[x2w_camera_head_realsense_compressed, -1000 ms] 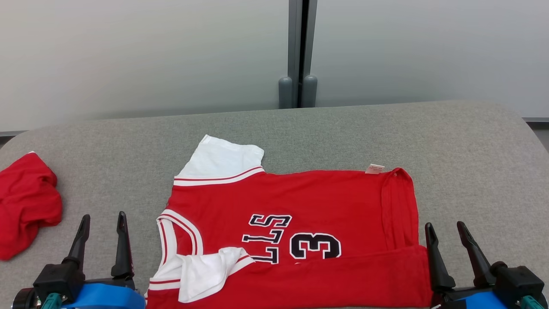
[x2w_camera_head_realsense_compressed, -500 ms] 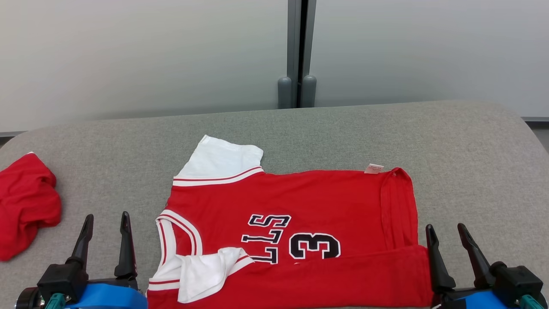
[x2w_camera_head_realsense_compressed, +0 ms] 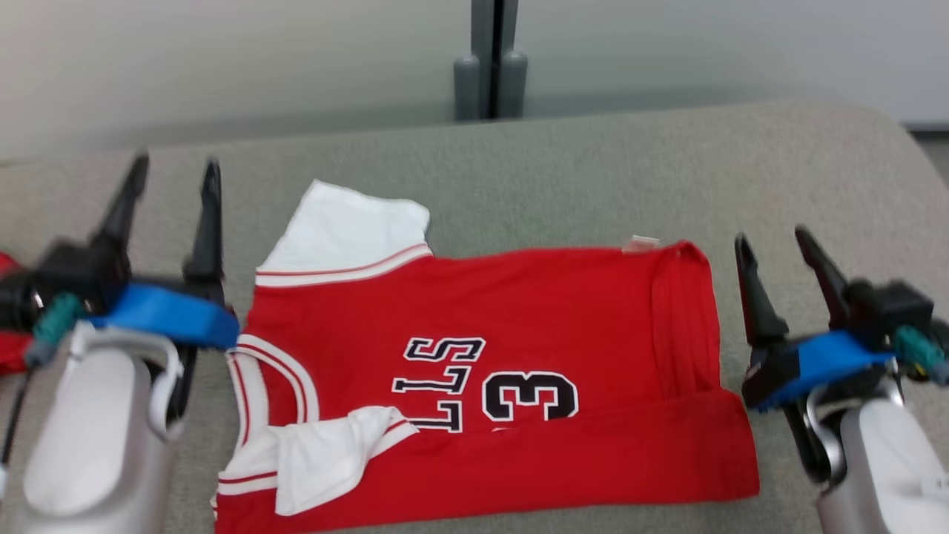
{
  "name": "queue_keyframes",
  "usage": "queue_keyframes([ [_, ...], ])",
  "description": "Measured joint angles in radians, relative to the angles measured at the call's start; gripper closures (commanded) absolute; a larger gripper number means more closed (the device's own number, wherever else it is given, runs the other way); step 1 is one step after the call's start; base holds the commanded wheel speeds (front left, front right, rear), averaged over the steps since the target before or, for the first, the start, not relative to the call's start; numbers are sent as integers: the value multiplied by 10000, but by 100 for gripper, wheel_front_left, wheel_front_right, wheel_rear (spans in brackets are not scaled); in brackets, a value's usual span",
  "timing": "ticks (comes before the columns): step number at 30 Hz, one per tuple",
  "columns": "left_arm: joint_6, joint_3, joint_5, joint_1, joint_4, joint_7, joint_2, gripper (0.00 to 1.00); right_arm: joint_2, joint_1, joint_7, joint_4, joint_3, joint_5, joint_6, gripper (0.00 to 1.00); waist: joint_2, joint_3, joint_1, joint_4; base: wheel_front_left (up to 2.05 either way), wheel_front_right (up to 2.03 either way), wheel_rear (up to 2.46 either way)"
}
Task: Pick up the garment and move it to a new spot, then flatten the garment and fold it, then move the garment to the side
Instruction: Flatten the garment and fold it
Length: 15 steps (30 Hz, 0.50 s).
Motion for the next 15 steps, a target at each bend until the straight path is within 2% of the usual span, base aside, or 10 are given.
queue_keyframes([
  [6,-38,-1498,-993,-2489,1085,715,880,0,-125,-1910,752,1074,339,-67,0,0,2,1162,1,-364,0,0,0],
  [15,-42,-4464,-3743,-4655,2368,2385,2136,0,146,-3458,1160,2560,1154,6,0,0,2,2502,0,-950,0,0,0],
])
